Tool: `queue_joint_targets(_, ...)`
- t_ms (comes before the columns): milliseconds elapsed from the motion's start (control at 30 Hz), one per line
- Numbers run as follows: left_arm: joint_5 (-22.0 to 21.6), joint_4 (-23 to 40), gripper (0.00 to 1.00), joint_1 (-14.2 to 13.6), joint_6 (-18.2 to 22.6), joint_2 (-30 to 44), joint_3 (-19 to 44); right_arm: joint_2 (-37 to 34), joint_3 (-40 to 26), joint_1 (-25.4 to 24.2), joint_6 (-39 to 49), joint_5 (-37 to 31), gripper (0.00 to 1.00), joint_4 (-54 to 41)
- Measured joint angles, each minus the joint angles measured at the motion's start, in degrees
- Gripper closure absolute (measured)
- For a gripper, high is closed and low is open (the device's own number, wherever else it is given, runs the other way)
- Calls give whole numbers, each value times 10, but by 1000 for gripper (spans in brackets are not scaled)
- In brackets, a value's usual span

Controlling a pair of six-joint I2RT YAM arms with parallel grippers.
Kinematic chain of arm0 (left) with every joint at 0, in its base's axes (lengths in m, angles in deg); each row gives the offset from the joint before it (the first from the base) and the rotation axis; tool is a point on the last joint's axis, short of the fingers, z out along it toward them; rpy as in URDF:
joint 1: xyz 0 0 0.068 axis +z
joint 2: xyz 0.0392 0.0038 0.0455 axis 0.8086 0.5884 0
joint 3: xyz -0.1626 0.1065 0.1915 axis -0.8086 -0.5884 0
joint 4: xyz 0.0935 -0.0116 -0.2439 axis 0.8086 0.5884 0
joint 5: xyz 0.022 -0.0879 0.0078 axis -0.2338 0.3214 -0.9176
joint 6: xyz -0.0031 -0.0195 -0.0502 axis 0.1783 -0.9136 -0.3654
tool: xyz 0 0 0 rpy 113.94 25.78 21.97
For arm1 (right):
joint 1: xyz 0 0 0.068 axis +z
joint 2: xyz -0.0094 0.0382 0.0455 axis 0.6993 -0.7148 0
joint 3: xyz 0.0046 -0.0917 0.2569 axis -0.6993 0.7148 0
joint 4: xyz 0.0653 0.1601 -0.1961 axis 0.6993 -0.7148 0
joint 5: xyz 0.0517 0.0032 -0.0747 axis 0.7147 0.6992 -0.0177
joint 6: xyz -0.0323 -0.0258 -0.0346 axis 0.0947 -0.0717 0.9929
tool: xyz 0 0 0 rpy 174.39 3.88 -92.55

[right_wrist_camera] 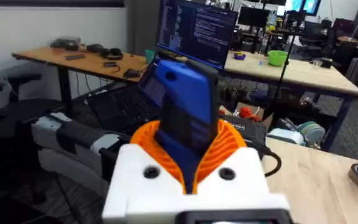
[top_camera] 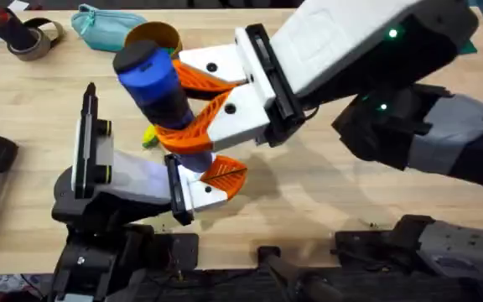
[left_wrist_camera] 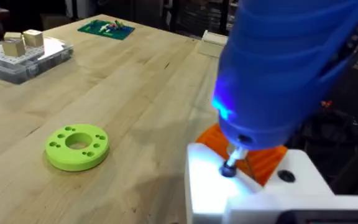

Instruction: Pick up the gripper from the table and insert it into the empty holder that is missing its gripper. Then pick up a screw, insert it into the mounting hole, and use the screwdriver to tighten it. Finally, clean up the table by picking up the vegetable and placing it into the bucket.

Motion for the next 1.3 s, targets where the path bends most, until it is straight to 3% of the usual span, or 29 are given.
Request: queue_joint_targets(1300,-1,0,984,0,0,0,0,0,8,-12,-47,4,958,65)
